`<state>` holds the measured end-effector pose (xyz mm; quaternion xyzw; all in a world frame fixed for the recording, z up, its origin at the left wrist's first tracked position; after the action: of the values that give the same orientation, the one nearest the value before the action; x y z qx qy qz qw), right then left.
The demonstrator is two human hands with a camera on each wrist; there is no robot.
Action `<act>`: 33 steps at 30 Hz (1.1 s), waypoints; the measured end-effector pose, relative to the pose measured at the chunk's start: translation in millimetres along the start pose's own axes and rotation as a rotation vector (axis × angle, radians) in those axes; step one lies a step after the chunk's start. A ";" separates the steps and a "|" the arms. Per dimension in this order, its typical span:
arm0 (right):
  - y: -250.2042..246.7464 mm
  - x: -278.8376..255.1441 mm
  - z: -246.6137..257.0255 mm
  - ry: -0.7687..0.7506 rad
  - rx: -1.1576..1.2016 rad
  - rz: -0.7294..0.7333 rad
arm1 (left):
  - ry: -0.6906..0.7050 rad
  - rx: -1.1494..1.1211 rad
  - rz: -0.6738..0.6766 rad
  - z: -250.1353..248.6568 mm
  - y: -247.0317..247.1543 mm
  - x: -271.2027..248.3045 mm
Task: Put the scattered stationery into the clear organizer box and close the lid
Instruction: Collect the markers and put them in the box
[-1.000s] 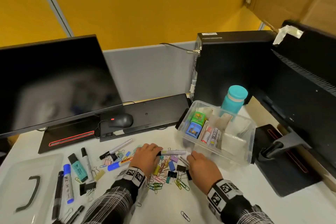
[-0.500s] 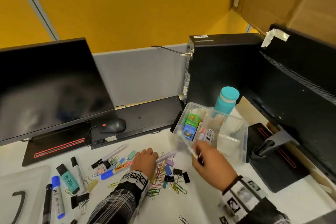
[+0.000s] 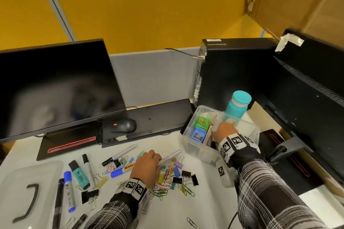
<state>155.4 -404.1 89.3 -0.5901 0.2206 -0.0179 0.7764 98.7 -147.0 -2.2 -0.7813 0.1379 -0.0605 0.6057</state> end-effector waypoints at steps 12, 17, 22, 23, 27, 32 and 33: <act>28.5 -17.7 -103.3 -0.008 0.112 -0.400 | 0.096 -0.244 -0.060 -49.0 -36.5 -17.7; 43.3 -11.8 -110.7 0.003 0.277 -0.307 | 0.131 -0.271 -0.062 -116.1 -61.2 16.3; 44.9 -13.7 -110.2 0.002 0.324 -0.300 | 0.126 -0.037 0.127 -183.0 -69.1 61.7; 45.0 -13.8 -110.3 0.003 0.329 -0.302 | 0.137 0.019 0.159 -193.0 -65.9 71.8; 44.4 -14.0 -110.0 0.003 0.337 -0.305 | 0.104 0.082 0.209 -204.9 -52.0 101.4; 45.4 -12.7 -111.5 -0.012 0.331 -0.323 | 0.066 0.042 0.101 -192.0 -52.9 94.8; 45.9 -12.7 -111.6 -0.014 0.334 -0.322 | 0.085 -0.001 0.081 -187.2 -52.7 87.7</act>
<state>92.7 -487.8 27.9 -0.4811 0.1123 -0.1737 0.8519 141.0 -334.3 90.7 -0.7722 0.1952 -0.0691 0.6007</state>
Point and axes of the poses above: each hand's wrist, its own x-axis towards the middle knuckle, its own y-axis out of the palm, z = x × y, the point moved 3 cm from there along x, towards the middle knuckle
